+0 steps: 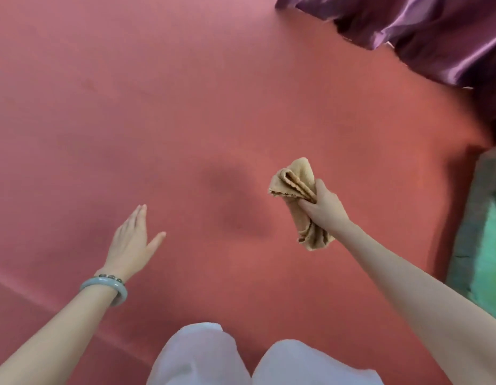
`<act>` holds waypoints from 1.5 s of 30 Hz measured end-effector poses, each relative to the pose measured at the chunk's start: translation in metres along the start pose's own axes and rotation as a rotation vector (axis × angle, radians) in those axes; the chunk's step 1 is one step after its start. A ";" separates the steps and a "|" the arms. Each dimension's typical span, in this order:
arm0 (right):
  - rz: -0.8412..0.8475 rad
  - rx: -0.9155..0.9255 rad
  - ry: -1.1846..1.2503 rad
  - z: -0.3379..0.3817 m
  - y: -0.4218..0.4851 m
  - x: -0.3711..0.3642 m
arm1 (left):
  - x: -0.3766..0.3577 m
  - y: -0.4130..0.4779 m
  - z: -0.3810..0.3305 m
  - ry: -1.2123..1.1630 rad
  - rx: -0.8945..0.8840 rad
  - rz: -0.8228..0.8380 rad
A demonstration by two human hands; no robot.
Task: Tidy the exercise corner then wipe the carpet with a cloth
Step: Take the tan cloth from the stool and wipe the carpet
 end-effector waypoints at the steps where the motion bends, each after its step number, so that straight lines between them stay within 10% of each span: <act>1: 0.005 0.037 -0.062 -0.004 0.017 -0.016 | -0.017 0.012 0.006 -0.002 0.022 -0.002; 10: -0.149 0.060 -0.419 0.000 0.113 -0.108 | -0.093 0.077 0.028 0.071 -0.001 -0.085; 21: 0.491 0.778 -0.402 0.083 -0.009 -0.247 | -0.096 0.108 0.072 -0.079 0.127 -0.225; 35: -0.292 -0.096 -0.256 -0.012 0.183 -0.052 | -0.104 0.128 0.066 0.015 0.089 -0.032; 45: 0.102 0.402 -0.241 0.183 0.125 -0.251 | -0.093 0.130 0.062 0.006 0.085 0.082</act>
Point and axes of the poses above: each hand's wrist, its own y-axis towards the middle knuckle, its own x-axis out of the back of the hand, z = x × y, the point moved 3 cm from there along y, towards the middle knuckle, and after that the axes turned 4 degrees about y, right-handed, at the moved point
